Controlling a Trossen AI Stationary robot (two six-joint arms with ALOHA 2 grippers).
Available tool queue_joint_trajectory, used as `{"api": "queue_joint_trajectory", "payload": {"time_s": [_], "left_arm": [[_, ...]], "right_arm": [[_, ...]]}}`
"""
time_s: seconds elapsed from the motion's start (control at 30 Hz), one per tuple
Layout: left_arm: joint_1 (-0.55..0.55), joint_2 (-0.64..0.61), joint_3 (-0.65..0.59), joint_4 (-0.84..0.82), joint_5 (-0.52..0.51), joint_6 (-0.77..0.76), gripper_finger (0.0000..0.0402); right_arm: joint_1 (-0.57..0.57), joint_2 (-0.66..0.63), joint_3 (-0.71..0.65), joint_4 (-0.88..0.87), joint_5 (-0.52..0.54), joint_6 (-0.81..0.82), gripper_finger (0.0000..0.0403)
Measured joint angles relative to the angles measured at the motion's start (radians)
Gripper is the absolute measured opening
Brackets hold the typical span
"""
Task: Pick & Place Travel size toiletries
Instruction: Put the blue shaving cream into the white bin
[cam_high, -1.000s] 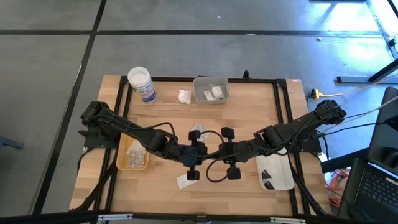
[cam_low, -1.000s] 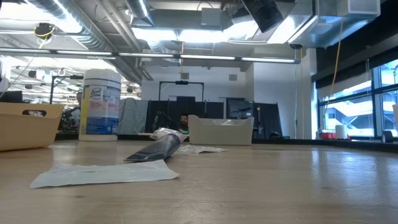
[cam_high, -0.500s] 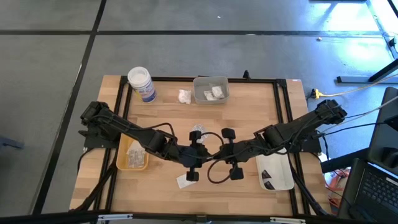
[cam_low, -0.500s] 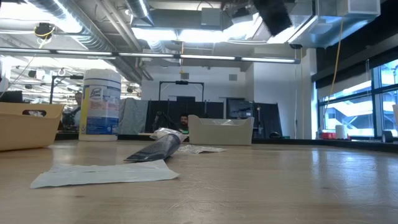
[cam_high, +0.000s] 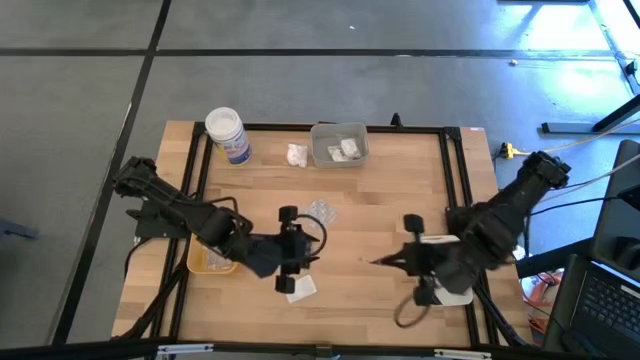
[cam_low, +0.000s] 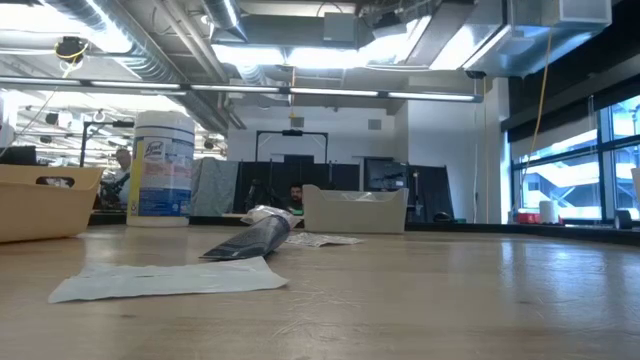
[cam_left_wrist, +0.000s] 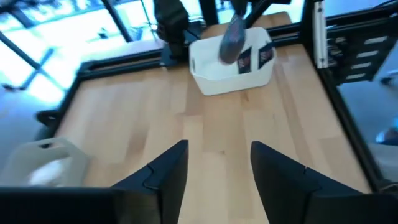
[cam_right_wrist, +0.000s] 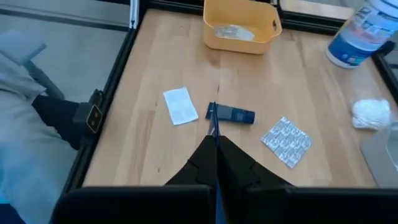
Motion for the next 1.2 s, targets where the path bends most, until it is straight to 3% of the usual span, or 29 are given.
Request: {"api": "queue_joint_trajectory", "payload": {"time_s": [0.2,0.43,0.63,0.87,1.03,1.2], "left_arm": [[-0.05,-0.031,-0.117,0.097,-0.109,0.027,0.0165],[-0.047,-0.199,-0.455,0.482,-0.061,0.065,0.0161],[-0.049,-0.342,-0.657,0.763,-0.03,0.172,0.0164],[-0.043,-0.425,-0.852,1.069,0.011,0.288,0.0158],[-0.041,-0.431,-0.886,1.12,0.016,0.296,0.0157],[-0.042,-0.43,-0.886,1.129,0.043,0.296,0.0157]], "right_arm": [[0.154,-0.001,-0.041,-0.066,0.179,0.169,0.0],[0.289,-0.107,-0.28,-0.105,0.339,0.498,0.0],[0.382,-0.245,-0.435,-0.1,0.523,0.67,0.0],[0.454,-0.271,-0.539,-0.103,0.561,0.817,0.0],[0.512,-0.271,-0.552,-0.211,0.636,0.975,0.0],[0.52,-0.264,-0.553,-0.332,0.602,1.119,0.0]]}}
